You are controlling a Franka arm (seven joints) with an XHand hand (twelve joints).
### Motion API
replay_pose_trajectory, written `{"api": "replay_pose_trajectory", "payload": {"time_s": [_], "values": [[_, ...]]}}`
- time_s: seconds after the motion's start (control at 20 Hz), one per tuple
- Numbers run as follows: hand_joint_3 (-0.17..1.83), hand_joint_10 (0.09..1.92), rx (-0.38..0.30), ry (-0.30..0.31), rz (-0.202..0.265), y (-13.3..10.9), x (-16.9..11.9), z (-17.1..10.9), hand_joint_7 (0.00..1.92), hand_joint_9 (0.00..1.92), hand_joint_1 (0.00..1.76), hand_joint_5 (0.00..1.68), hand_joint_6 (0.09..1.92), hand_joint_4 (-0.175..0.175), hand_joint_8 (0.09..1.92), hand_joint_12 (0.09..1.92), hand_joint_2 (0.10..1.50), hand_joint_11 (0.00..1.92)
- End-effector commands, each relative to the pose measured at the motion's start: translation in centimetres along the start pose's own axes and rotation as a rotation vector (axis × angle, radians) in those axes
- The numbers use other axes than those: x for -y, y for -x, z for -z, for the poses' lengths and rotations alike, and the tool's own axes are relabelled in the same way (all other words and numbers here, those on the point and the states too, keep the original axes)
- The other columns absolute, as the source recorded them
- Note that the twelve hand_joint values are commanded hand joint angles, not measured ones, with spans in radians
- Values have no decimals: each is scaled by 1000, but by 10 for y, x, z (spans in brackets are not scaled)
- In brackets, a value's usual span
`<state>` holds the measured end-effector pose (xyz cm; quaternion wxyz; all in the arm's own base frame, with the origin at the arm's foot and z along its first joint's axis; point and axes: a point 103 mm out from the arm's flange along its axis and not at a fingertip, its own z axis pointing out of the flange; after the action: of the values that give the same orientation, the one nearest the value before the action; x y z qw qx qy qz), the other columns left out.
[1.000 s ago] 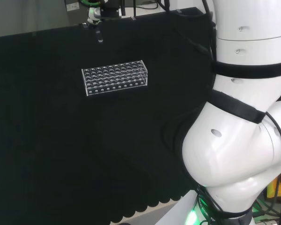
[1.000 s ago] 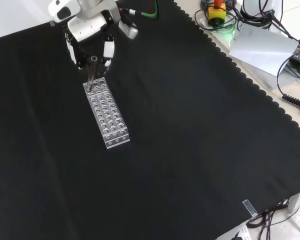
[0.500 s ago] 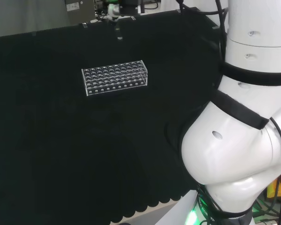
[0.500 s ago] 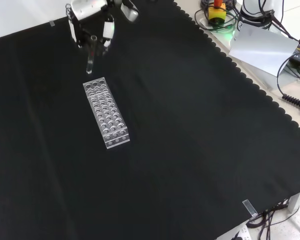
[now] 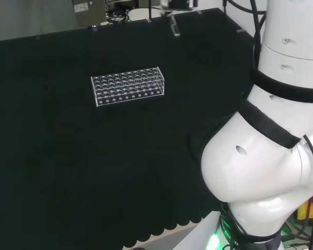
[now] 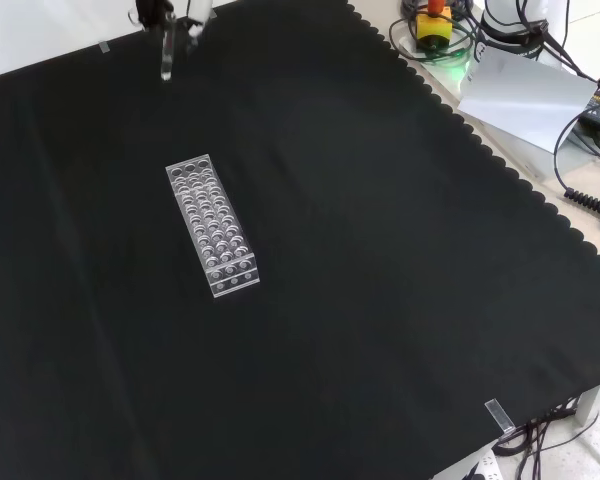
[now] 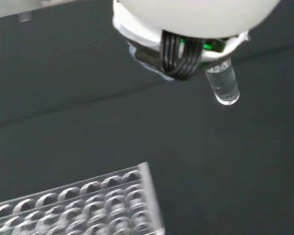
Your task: Shake the test tube.
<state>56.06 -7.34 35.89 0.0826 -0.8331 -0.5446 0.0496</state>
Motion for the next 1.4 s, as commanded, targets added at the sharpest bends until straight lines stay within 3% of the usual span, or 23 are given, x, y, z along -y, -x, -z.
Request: {"api": "replay_pose_trajectory", "payload": {"time_s": [0.05,0.25,0.5,1.05,1.25,1.4], "values": [[498,479,21,19,-113,55,1,12,1367,1329,1431,1299,307,-175,741,914,710,1178],[499,478,14,22,-107,55,1,13,1368,1330,1431,1299,307,-175,741,916,709,1177],[501,478,-35,2,-47,23,4,5,1369,1330,1431,1300,307,-175,739,919,708,1176],[503,477,-175,-53,185,-117,26,-18,1371,1331,1431,1301,306,-175,737,923,707,1173],[504,476,-207,-49,274,-153,34,-14,1371,1331,1431,1301,306,-175,736,924,706,1172],[504,476,-218,-45,308,-162,36,-11,1371,1331,1431,1301,306,-175,736,925,706,1171]]}}
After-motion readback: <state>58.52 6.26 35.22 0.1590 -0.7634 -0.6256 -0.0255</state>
